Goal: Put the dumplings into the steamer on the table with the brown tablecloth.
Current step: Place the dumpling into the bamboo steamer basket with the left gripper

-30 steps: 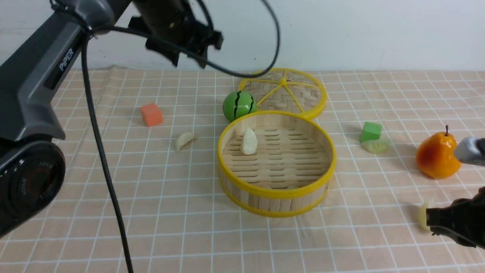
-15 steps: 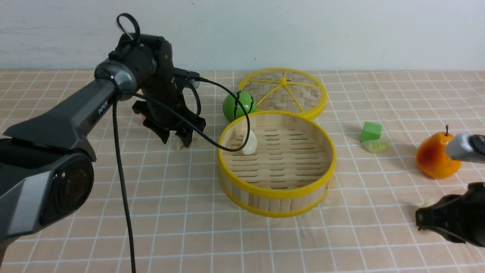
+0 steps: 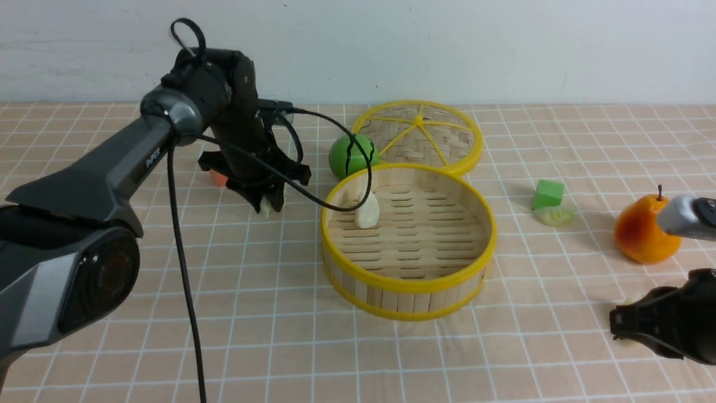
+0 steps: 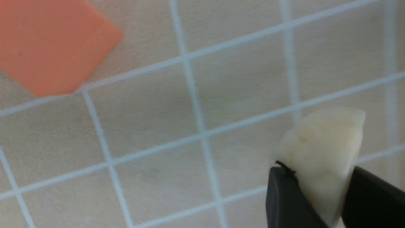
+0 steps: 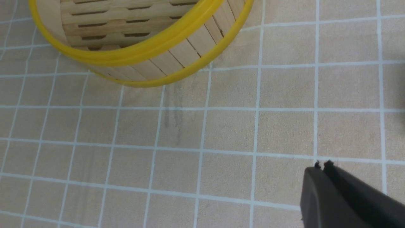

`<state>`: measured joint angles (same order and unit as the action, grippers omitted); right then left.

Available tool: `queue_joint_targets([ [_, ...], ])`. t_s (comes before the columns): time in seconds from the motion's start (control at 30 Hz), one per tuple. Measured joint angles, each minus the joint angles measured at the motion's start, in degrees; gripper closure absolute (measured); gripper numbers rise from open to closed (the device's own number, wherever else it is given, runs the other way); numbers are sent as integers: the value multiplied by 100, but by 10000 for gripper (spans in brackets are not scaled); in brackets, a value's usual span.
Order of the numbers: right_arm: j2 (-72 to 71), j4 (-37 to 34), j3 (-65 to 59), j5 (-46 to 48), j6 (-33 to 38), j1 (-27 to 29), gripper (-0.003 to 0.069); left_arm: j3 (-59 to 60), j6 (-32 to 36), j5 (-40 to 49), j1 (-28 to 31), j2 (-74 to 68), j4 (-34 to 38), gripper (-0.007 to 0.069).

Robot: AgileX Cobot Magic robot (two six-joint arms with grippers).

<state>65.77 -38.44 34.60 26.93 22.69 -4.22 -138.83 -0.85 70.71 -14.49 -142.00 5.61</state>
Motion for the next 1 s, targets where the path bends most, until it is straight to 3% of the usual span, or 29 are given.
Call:
queue_joint_targets([
  [0.17,72,0,0,0,0,0,645,-142,-628,21,-544,802,449,407],
  [0.37,172,-5,0,52,0,0,642,114,-911,54,-1508,820,-59,407],
  [0.53,172,-17,0,146,0,0,638,605,-973,61,-1983,815,-300,407],
  [1.0,172,-170,0,320,90,0,633,1371,-1314,28,-2054,719,-906,407],
])
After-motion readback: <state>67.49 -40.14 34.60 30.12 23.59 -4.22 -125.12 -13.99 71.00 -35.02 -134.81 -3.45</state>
